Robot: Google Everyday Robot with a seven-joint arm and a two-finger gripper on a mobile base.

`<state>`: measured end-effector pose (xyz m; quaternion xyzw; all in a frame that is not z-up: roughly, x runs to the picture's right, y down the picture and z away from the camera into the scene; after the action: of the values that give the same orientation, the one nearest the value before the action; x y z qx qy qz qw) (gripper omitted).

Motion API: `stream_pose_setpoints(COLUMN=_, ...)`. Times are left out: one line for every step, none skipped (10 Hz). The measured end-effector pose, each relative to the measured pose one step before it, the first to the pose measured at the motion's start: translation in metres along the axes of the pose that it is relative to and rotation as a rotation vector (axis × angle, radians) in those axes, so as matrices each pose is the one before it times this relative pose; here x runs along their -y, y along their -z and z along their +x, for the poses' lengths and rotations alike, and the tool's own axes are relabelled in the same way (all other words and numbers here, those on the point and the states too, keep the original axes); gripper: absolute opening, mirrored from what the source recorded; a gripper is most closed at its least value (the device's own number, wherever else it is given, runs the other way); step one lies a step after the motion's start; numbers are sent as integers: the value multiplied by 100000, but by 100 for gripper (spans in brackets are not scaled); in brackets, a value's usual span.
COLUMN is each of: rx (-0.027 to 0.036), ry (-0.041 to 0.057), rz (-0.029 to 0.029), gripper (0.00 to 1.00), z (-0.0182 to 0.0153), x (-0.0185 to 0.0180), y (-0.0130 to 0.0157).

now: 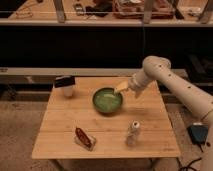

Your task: Drag the ceramic bowl in a circle

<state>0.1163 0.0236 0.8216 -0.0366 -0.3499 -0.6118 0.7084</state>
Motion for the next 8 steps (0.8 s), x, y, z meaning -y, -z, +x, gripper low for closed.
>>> stream_pose_setpoints(rx=513, ry=-295, rz=1839, gripper=80, z=107, x=462, y=-473)
stream_pose_setpoints(rx=110, ry=-216, rz=1165, gripper=80, z=163, x=241, y=-258)
stream_pose_setpoints(rx=-214, ry=-525, rz=1567, gripper=80, z=400, x=235, y=-276)
stream_pose_setpoints(rx=-441, ry=-563, rz=1048, gripper=80, z=383, x=9, y=-73)
stream_pose_setpoints(rx=-265, ry=-514, rz=604, gripper=80, z=275, x=-97, y=-116)
stream_pose_setpoints(rx=-269, ry=-611, rz=555, gripper=80, z=316, x=-196, y=-196)
stream_pose_setpoints(rx=-101, ry=-474, rz=581, gripper=80, z=244, x=-155, y=-292)
stream_pose_setpoints(rx=99, ry=-340, rz=501, gripper=80, z=155, x=-155, y=-380)
